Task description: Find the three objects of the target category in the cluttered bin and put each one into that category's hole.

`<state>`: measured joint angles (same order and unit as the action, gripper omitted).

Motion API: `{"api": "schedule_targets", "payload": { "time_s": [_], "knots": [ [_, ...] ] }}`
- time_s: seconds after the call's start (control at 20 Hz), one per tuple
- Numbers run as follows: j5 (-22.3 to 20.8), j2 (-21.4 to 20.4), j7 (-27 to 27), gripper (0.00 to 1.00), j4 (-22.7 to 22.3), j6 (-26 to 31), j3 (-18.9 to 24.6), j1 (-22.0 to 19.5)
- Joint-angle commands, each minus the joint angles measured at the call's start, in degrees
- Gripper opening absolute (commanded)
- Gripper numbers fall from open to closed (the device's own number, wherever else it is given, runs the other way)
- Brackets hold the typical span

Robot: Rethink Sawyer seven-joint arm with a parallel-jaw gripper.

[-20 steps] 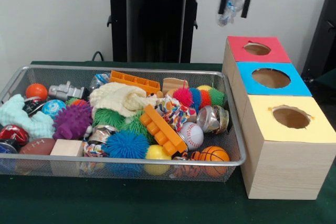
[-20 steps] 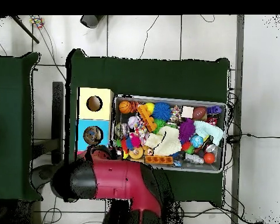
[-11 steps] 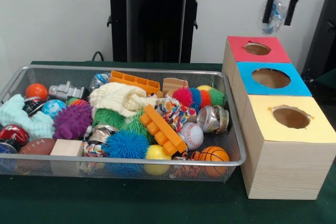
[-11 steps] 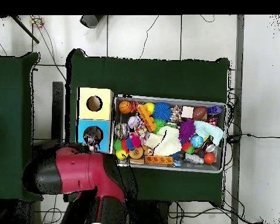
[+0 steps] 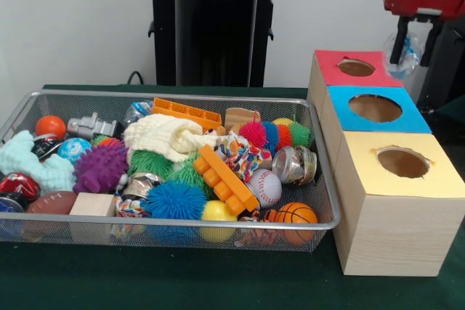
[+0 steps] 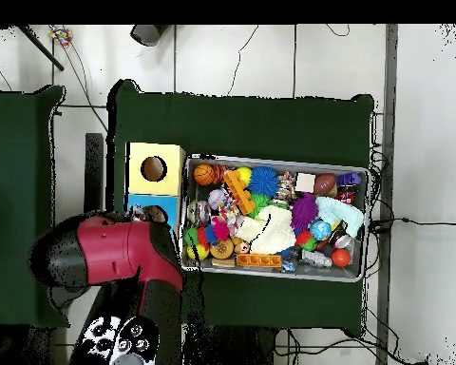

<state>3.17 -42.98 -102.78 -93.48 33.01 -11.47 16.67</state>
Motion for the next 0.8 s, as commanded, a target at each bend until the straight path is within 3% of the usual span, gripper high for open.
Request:
{"api": "schedule_targets", "payload": {
  "time_s": [0.05,0.8],
  "knots": [
    [2.09,5.52,-10.69,0.0,7.72,6.48,2.57,-1.87],
    [2.16,5.26,-8.12,0.0,7.94,6.19,3.35,-3.61]
  ]
}}
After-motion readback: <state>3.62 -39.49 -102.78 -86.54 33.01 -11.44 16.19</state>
